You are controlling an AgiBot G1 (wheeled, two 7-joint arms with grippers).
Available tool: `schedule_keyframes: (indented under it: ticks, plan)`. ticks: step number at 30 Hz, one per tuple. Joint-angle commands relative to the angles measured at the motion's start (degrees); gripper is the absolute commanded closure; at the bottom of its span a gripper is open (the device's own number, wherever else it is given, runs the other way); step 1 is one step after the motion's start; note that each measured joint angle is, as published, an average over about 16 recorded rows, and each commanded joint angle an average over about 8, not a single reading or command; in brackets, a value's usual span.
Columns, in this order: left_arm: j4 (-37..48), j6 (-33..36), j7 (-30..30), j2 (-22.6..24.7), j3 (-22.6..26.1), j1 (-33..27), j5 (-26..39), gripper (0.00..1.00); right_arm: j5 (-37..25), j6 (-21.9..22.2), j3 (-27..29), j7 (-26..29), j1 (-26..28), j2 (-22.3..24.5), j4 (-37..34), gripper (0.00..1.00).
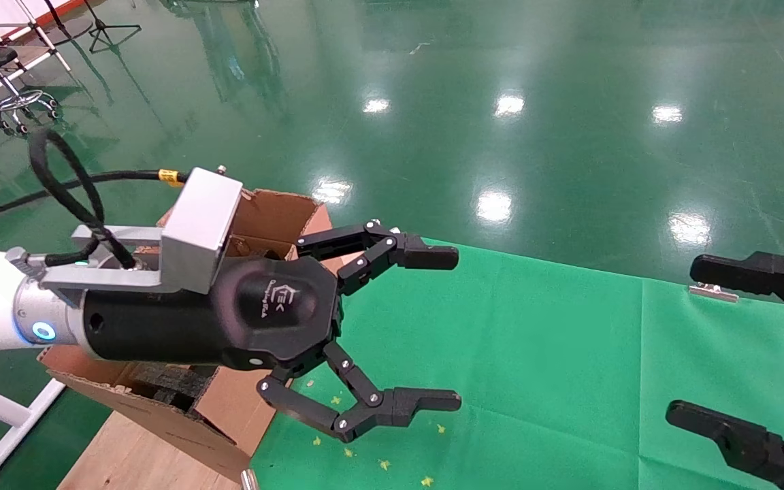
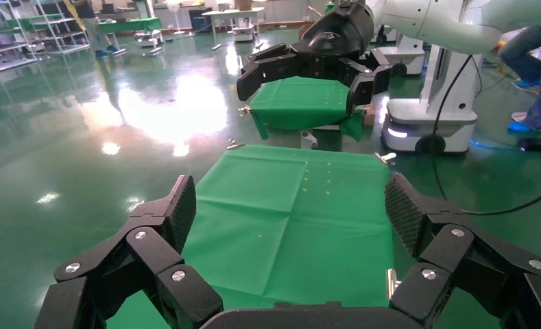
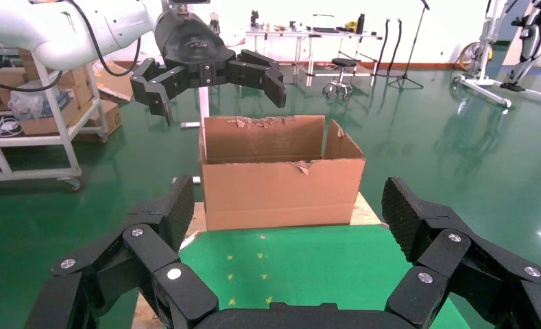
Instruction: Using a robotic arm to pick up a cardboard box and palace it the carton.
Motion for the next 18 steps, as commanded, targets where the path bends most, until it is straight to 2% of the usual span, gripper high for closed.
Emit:
schedule_keyframes:
  ticks: [1, 18]
  plan:
    - [0.00, 0.00, 0.00, 0.00, 0.00, 0.00, 0.00, 0.00, 0.00, 0.00, 0.00, 0.00, 0.00, 0.00, 0.00, 0.00]
    - [0.00, 0.00, 0.00, 0.00, 0.00, 0.00, 0.00, 0.00, 0.00, 0.00, 0.00, 0.00, 0.00, 0.00, 0.00, 0.00]
